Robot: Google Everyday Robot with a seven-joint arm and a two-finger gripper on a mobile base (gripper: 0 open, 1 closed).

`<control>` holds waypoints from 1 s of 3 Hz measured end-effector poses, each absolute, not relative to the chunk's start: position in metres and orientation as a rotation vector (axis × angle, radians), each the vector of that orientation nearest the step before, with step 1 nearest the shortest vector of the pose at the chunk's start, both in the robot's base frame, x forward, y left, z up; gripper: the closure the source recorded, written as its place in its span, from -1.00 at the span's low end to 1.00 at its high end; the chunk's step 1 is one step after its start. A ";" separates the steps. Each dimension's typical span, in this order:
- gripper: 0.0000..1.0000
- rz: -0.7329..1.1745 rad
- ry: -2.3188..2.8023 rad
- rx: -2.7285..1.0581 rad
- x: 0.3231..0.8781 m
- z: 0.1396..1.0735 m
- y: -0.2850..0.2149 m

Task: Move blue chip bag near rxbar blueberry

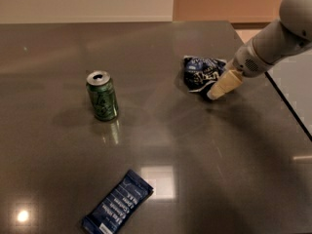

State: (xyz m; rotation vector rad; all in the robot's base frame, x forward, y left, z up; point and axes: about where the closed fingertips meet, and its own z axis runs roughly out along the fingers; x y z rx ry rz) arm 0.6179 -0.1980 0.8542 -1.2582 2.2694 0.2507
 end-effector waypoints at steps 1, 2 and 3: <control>-0.06 0.281 2.273 -1.265 0.619 0.850 -0.195; 0.40 0.309 2.257 -1.273 0.616 0.855 -0.190; 0.98 0.331 2.240 -1.279 0.613 0.861 -0.185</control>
Offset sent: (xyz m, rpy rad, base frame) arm -0.0074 0.0123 0.0155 0.0631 0.0083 0.0414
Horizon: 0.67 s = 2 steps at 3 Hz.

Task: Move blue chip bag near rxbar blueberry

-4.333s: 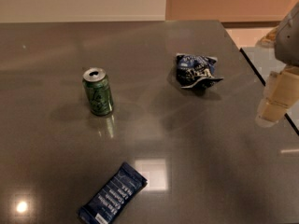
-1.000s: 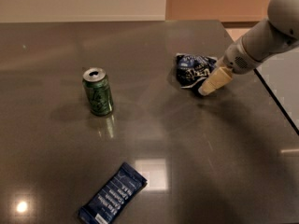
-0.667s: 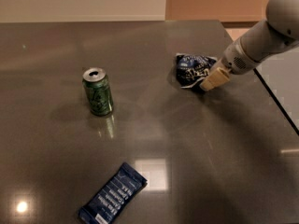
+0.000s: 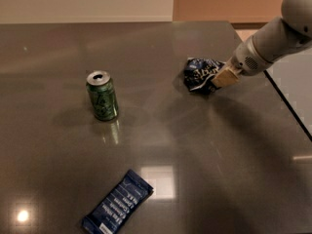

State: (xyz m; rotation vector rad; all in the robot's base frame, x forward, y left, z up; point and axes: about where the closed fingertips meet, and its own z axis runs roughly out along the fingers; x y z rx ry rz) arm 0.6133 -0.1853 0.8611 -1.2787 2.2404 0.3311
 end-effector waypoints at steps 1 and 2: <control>1.00 0.404 2.155 -1.357 0.586 0.894 -0.158; 1.00 0.468 2.102 -1.453 0.531 0.908 -0.133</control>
Offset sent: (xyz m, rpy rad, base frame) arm -0.0220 0.0250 0.0309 0.0438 -0.0152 0.0811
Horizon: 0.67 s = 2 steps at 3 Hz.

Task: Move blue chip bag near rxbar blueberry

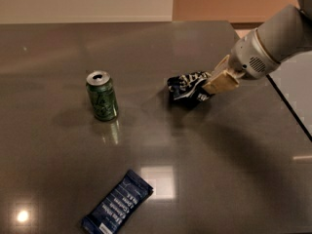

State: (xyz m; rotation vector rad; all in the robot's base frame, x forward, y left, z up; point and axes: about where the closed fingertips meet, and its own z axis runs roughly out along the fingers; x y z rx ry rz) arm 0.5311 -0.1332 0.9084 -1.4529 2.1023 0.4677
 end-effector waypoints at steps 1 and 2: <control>1.00 0.494 2.077 -1.494 0.507 0.916 -0.122; 1.00 0.494 2.077 -1.494 0.507 0.916 -0.122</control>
Offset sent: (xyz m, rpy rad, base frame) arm -0.0245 0.0107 0.0072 0.0069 0.0055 0.0401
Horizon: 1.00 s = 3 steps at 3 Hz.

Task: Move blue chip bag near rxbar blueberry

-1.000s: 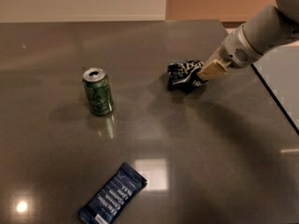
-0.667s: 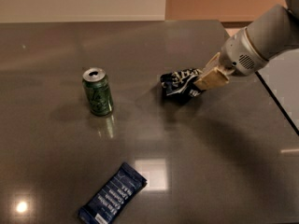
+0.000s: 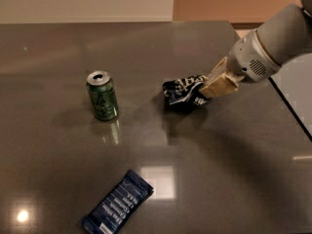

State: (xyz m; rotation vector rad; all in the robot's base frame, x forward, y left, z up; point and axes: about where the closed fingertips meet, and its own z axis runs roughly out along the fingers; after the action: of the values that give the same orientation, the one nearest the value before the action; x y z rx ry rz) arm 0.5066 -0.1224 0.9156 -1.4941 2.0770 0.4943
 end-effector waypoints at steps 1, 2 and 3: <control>1.00 0.512 2.055 -1.515 0.495 0.917 -0.120; 1.00 0.552 2.008 -1.551 0.472 0.920 -0.114; 1.00 0.604 1.961 -1.603 0.445 0.919 -0.106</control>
Offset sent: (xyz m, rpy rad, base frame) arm -0.0677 0.0131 0.0085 0.0765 -0.0029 0.1356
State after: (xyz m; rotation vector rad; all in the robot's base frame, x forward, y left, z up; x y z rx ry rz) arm 0.4447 -0.1062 0.9192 -1.6032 1.9615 0.6038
